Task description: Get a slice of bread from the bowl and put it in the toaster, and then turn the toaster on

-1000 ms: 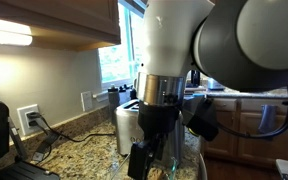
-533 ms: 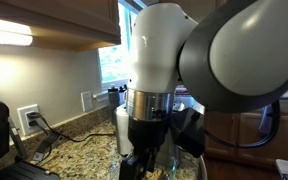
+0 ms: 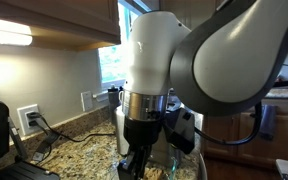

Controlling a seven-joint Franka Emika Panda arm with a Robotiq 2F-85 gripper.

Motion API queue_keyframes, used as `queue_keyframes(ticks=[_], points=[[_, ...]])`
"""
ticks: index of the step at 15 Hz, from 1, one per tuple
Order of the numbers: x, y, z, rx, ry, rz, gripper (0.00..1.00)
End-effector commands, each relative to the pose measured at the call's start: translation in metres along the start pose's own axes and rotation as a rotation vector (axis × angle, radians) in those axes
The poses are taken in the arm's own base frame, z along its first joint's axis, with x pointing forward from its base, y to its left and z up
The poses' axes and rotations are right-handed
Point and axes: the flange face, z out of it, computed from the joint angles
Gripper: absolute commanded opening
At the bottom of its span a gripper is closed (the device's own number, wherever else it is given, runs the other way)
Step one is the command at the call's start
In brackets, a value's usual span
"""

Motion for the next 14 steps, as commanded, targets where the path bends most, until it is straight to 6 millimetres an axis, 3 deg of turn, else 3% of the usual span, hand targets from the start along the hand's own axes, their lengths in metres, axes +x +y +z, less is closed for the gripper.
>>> queue_keyframes(ticks=[1,3,6,11,14], points=[[-0.002,0.015,0.003,-0.018,0.025,-0.041,0.2],[-0.004,0.019,0.007,-0.009,0.018,-0.035,0.07],[-0.008,0.016,0.01,0.008,0.007,-0.031,0.03],[-0.008,0.015,0.005,0.013,-0.027,-0.006,0.07],[-0.004,0.016,-0.009,0.017,-0.05,0.001,0.06]])
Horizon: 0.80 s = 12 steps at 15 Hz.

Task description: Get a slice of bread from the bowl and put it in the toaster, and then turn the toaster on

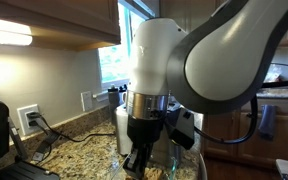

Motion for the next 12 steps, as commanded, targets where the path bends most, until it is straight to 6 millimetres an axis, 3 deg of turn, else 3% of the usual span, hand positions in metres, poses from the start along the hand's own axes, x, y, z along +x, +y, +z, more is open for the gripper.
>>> queue_keyframes(ticks=[1,8,12], points=[[-0.003,0.001,-0.019,0.004,-0.052,0.011,0.06],[0.013,0.02,-0.067,-0.003,-0.113,0.037,0.06],[0.024,0.041,-0.105,-0.013,-0.119,0.051,0.06]])
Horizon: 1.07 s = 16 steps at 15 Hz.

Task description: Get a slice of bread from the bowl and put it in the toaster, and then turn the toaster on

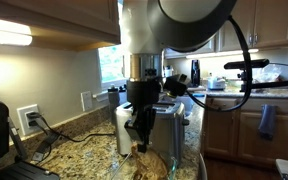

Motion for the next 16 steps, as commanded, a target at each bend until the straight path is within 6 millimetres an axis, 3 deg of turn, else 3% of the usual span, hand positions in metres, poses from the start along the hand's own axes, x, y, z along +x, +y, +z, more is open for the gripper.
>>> queue_keyframes(ticks=[1,6,16], points=[[0.001,0.024,-0.043,0.001,-0.008,0.004,0.06],[0.018,0.059,-0.081,-0.02,0.019,0.036,0.06],[0.042,0.129,-0.136,-0.089,0.054,0.114,0.06]])
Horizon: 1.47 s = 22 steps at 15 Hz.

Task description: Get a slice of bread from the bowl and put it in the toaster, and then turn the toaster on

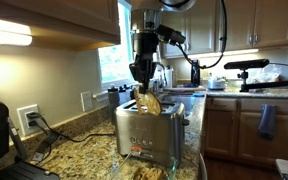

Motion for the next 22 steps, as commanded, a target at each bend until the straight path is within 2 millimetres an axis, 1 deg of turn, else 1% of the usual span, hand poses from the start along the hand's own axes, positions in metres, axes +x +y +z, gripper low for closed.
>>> queue_keyframes(ticks=[1,5,9,12,17,21,22], points=[[0.008,0.028,-0.018,-0.035,0.001,0.009,0.06],[0.015,0.052,-0.018,-0.047,0.008,0.019,0.06],[0.015,0.059,0.001,-0.026,-0.013,0.012,0.06],[0.018,0.06,0.009,-0.02,-0.021,0.004,0.06],[0.021,0.055,0.024,0.004,-0.026,-0.01,0.06],[0.023,0.052,0.028,0.025,-0.019,-0.026,0.06],[0.023,0.051,0.029,0.027,-0.023,-0.022,0.08]])
